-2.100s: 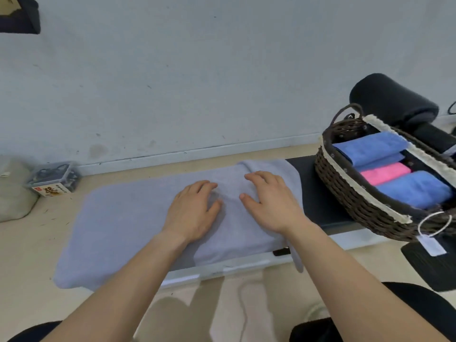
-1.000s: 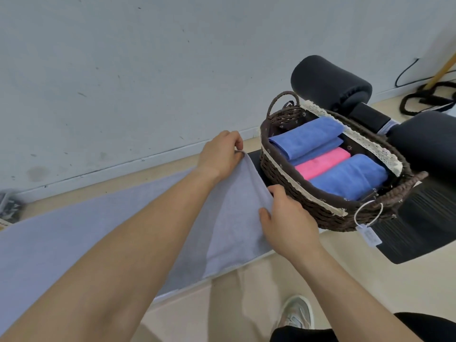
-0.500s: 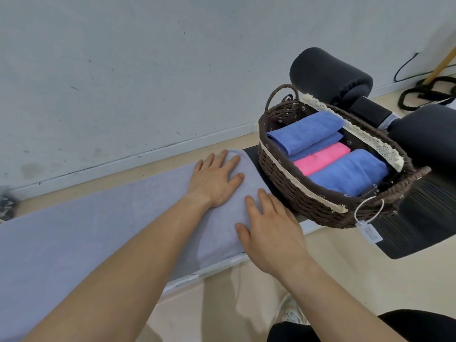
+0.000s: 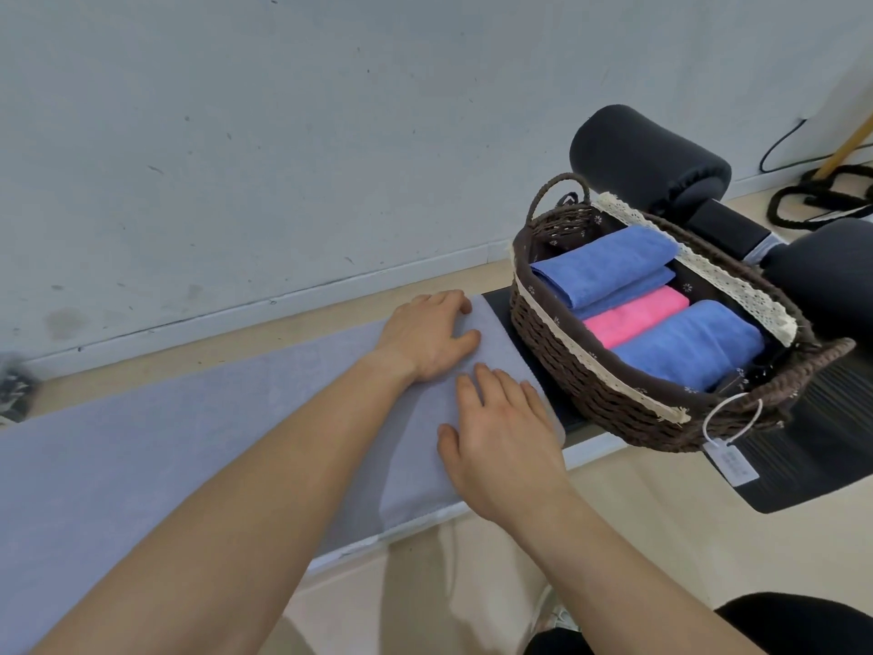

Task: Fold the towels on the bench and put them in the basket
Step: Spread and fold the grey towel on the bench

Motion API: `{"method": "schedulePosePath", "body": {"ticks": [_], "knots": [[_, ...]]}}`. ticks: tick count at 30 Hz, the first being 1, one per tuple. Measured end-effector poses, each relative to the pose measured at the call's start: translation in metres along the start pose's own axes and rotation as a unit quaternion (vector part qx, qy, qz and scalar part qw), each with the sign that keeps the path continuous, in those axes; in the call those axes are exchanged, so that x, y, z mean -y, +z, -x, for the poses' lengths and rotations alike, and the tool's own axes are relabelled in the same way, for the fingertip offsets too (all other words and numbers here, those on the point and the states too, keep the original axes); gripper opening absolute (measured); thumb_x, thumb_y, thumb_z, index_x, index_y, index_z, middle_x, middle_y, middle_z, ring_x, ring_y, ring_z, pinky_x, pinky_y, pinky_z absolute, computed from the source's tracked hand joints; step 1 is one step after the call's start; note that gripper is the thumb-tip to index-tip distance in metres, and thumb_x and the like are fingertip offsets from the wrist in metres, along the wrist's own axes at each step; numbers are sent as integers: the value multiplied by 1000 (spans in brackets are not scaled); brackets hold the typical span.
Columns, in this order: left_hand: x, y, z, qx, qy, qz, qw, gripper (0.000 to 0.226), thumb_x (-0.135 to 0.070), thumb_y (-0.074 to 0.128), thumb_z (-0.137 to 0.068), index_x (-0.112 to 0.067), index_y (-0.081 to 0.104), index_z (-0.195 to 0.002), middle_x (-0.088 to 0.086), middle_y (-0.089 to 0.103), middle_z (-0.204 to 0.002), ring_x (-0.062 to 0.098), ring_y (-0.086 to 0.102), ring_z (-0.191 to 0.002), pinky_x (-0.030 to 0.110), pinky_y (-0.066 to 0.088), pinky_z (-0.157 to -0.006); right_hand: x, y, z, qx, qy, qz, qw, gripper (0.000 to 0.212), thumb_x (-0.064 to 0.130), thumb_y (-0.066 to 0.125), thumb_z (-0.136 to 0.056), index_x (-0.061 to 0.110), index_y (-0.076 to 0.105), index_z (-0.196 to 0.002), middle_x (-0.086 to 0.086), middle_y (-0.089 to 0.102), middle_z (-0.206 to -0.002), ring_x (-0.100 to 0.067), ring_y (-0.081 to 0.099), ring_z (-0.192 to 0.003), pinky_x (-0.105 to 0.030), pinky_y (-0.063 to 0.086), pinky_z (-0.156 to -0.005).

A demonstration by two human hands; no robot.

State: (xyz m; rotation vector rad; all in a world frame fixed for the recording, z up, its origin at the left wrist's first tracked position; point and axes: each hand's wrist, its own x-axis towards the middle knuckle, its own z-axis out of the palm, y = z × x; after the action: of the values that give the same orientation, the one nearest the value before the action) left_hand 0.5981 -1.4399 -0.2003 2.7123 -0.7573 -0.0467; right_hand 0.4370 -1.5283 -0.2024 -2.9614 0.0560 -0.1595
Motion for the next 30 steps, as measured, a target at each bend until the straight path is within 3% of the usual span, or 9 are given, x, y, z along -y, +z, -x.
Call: {"method": "schedulePosePath", "body": {"ticks": [4,7,13,20,24,30], "knots": [[48,-22,56,-20,-37,-24,999,46,-46,54,-91,-22,53,-130,-2,53,-142,24,50,-128,39,40,-106,34,-1,-15,46,-49,-19,998,60,43,38,-96,10,38,-146,-14,33,-154,-32,31,-141,-48,19,-119],[90,-45,118,-26,-100,-32,994,54,-53,48,-85,-22,55,-129,-1,54,-140,25,51,-127,41,42,-105,71,2,-21,50,-85,-15,995,58,44,40,-98,11,37,-145,-14,31,-155,-34,30,-139,-48,19,-118],[161,-79,250,-40,-240,-53,968,30,-42,58,-91,-25,59,-115,0,53,-131,26,52,-119,44,45,-99,159,3,-10,80,-167,-51,981,60,45,38,-100,12,33,-150,-13,24,-160,-33,23,-145,-46,15,-120],[222,-104,358,-115,-449,18,886,30,-29,59,-88,-22,61,-117,9,54,-124,33,54,-115,41,44,-101,235,19,17,99,-246,-66,962,60,47,37,-100,14,33,-151,-11,23,-162,-30,23,-146,-43,15,-121],[241,-106,386,-115,-521,110,838,42,-40,65,-88,-16,56,-123,7,60,-123,29,58,-112,35,47,-91,264,31,28,111,-290,-79,947,59,46,38,-100,18,33,-152,-7,23,-163,-25,22,-148,-42,12,-122],[245,-110,393,-112,-518,107,841,20,-38,66,-89,-22,66,-78,1,71,-90,23,64,-85,32,52,-74,298,48,34,124,-333,-102,929,48,43,46,-97,31,48,-143,-2,33,-157,-25,31,-141,-39,23,-118]]}}
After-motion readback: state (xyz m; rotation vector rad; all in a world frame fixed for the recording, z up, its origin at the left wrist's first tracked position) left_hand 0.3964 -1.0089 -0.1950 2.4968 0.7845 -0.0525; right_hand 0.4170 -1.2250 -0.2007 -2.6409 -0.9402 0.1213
